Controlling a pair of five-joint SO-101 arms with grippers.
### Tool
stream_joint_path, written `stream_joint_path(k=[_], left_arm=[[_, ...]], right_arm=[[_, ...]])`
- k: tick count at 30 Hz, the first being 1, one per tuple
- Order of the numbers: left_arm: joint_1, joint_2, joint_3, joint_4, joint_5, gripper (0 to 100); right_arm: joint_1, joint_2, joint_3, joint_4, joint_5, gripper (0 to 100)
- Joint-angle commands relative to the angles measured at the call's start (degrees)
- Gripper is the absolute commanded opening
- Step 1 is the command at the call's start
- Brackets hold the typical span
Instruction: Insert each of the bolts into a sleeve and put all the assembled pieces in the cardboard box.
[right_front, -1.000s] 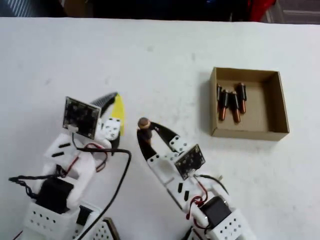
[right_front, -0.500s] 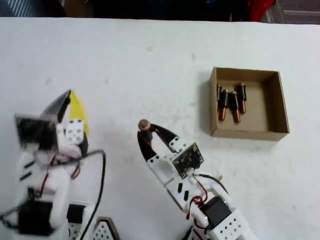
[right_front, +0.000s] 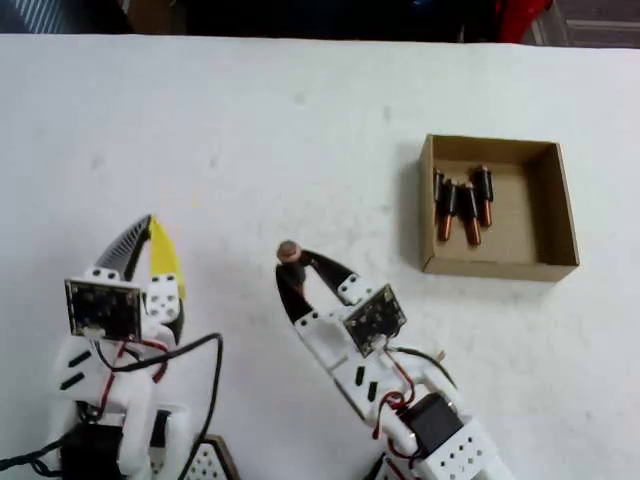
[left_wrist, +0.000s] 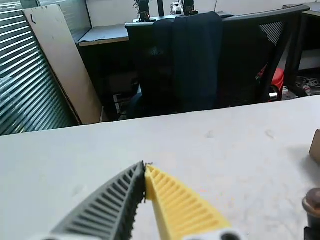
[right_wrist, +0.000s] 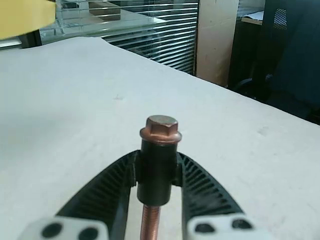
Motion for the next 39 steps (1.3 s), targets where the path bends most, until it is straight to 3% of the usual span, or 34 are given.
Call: stream_joint_path(k=[1, 16, 24, 28, 31, 39], left_arm=[[-0.4, -0.5, 0.1, 0.4, -0.7, 2], [-3.8, -0.5, 13.6, -2.3, -0.7, 2], [-3.7, -0.5, 22.9, -10.6, -0.5, 2], [-3.6, -0.5, 25.8, -12.7, 5.1, 2], [-2.2, -0.5, 27.0, -12.6, 8.4, 2], [0.9, -0.5, 27.0, -7.6, 8.6, 2]], right_arm=[[0.2, -0.4, 0.4, 0.0, 0.1, 1.7], [3.9, -0.5, 0.4, -0.2, -0.4, 1.7], [3.9, -0.5, 0.4, -0.1, -0.4, 1.7], [3.9, -0.5, 0.4, -0.1, -0.4, 1.7], [3.9, -0.5, 0.4, -0.1, -0.3, 1.7], [4.0, -0.5, 0.4, 0.0, -0.2, 1.7]])
